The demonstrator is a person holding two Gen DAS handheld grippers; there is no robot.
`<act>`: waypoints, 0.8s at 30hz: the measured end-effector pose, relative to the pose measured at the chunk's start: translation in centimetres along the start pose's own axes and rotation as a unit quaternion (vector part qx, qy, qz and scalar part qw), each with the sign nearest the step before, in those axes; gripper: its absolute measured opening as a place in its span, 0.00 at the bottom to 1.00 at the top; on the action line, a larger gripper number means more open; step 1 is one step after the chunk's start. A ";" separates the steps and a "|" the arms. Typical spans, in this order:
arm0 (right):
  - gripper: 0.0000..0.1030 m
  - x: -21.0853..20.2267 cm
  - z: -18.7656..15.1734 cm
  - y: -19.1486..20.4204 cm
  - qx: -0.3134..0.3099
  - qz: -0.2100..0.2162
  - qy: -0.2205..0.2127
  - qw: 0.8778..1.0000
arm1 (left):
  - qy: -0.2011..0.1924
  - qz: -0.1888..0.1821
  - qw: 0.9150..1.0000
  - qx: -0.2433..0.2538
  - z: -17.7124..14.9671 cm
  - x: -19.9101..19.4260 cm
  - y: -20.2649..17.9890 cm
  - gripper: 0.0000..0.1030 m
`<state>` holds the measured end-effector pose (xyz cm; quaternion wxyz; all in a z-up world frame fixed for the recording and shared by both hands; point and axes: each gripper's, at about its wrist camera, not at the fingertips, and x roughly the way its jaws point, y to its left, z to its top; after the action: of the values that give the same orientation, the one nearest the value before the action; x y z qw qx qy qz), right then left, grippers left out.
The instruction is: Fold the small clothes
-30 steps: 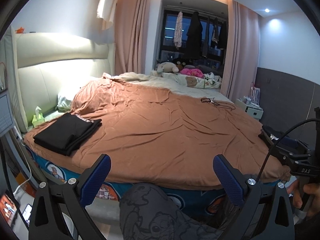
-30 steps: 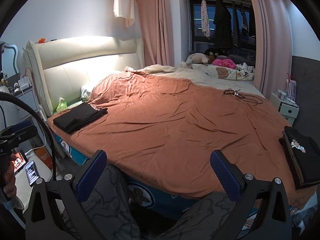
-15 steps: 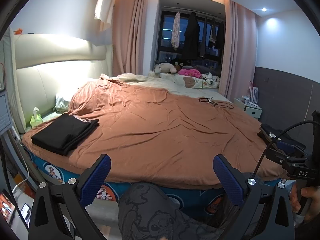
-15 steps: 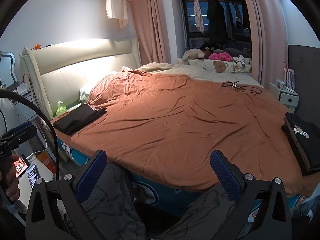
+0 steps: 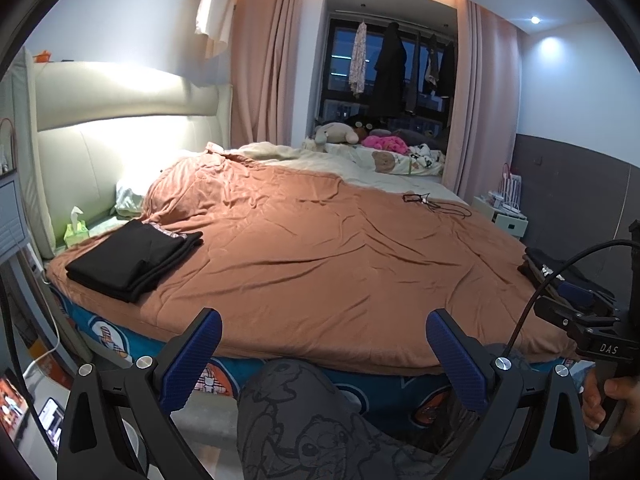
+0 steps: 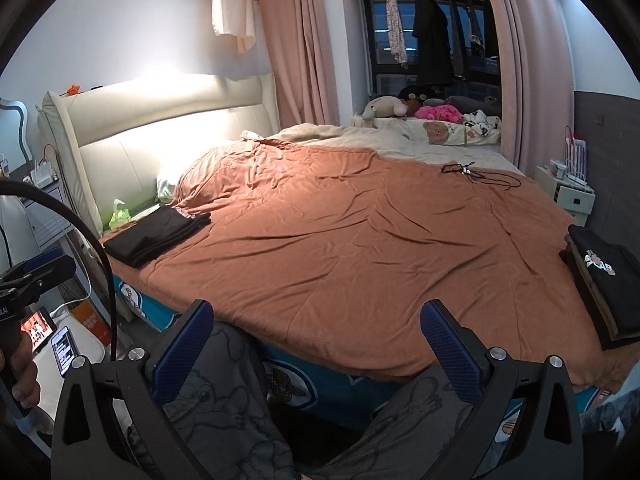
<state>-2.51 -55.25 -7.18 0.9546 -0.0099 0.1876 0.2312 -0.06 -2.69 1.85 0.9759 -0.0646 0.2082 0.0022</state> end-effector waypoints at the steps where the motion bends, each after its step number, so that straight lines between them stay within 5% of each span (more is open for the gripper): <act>1: 1.00 0.0 0.0 0.0 0.000 0.000 0.000 1.000 | 0.000 0.001 1.000 -0.001 0.0 -0.1 0.0 1.00; 24: 1.00 -0.5 0.1 -0.1 0.001 0.005 0.000 1.000 | -0.003 -0.004 1.000 -0.006 -0.2 -0.6 -0.1 1.00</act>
<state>-2.91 -55.53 -6.93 0.9533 -0.0081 0.1880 0.2362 -0.72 -2.84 1.91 0.9762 -0.0713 0.2048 0.0000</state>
